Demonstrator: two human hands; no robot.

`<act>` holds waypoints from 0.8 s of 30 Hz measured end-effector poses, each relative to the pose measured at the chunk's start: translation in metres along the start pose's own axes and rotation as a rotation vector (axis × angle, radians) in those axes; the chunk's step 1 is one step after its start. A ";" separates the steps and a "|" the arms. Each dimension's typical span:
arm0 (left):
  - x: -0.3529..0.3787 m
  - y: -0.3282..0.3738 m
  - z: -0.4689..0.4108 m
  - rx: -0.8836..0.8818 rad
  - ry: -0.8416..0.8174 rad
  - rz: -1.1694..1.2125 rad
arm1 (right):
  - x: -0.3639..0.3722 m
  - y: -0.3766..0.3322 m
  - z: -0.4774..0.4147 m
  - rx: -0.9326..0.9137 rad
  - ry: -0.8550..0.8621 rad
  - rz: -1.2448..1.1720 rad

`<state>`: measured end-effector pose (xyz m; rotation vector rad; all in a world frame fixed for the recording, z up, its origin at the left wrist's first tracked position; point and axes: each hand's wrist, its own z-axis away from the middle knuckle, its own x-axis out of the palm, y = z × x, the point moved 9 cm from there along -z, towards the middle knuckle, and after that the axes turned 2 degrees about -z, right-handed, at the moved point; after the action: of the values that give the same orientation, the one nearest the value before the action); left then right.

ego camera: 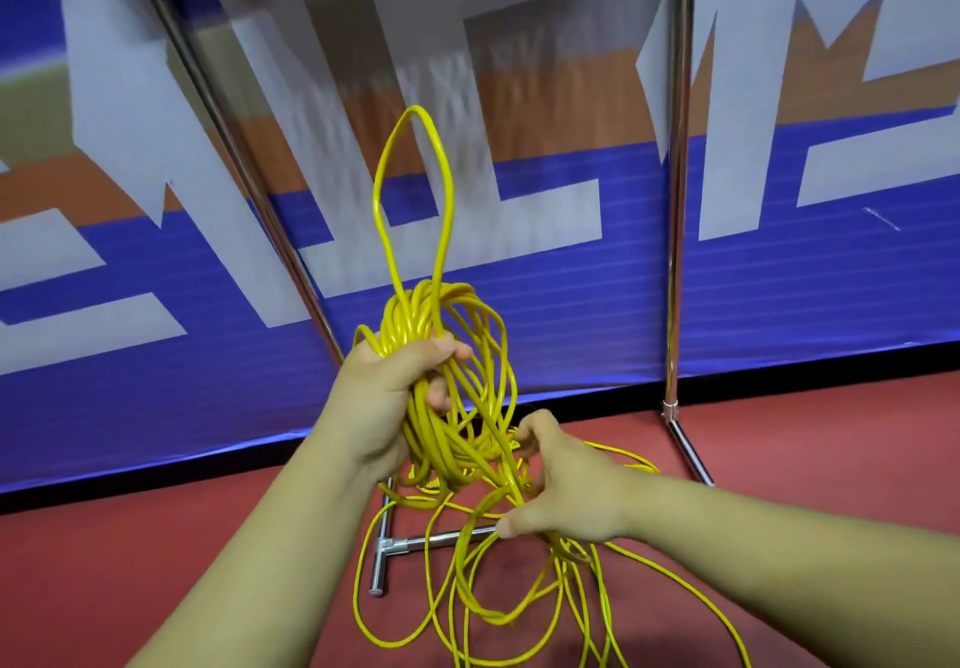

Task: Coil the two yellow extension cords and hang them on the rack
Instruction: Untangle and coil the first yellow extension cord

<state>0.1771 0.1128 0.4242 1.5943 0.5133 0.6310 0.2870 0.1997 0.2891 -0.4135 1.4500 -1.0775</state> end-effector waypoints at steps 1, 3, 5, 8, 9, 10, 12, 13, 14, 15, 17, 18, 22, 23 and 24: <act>-0.002 0.002 0.001 0.001 0.003 0.008 | 0.006 0.000 -0.004 -0.012 0.025 -0.008; -0.008 0.005 0.003 0.007 0.012 0.011 | 0.010 -0.001 -0.010 -0.068 0.082 0.000; -0.021 0.007 0.004 0.012 0.042 -0.005 | 0.006 -0.002 -0.017 -0.102 0.089 -0.010; -0.047 0.005 0.004 -0.018 0.102 -0.029 | -0.010 0.000 -0.025 -0.108 0.047 -0.142; -0.055 0.004 0.004 -0.024 0.119 -0.023 | -0.015 0.000 -0.027 -0.113 0.021 -0.177; -0.064 0.002 0.003 -0.030 0.141 -0.021 | -0.021 -0.001 -0.027 -0.117 0.000 -0.191; -0.079 -0.003 0.002 -0.044 0.191 -0.012 | -0.032 -0.003 -0.025 -0.112 -0.028 -0.227; -0.085 -0.005 0.002 -0.058 0.212 -0.004 | -0.036 -0.004 -0.024 -0.099 -0.042 -0.274; -0.090 -0.008 0.002 -0.072 0.229 0.005 | -0.041 -0.005 -0.023 -0.087 -0.052 -0.333; -0.093 -0.009 0.003 -0.083 0.244 0.013 | -0.045 -0.006 -0.022 -0.082 -0.058 -0.391; -0.098 -0.013 0.004 -0.104 0.270 0.032 | -0.051 -0.011 -0.018 -0.079 -0.070 -0.514; -0.099 -0.014 0.005 -0.114 0.280 0.043 | -0.054 -0.014 -0.015 -0.079 -0.076 -0.571; -0.098 -0.017 0.008 -0.131 0.297 0.077 | -0.069 -0.024 -0.003 -0.100 -0.069 -0.521; -0.097 -0.017 0.008 -0.130 0.297 0.070 | -0.073 -0.028 0.000 -0.122 -0.062 -0.429; -0.096 -0.017 0.008 -0.130 0.293 0.055 | -0.076 -0.031 0.003 -0.143 -0.060 -0.339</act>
<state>0.1112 0.0461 0.3974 1.4038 0.6327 0.9289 0.2959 0.2424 0.3588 -0.8100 1.4391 -1.2198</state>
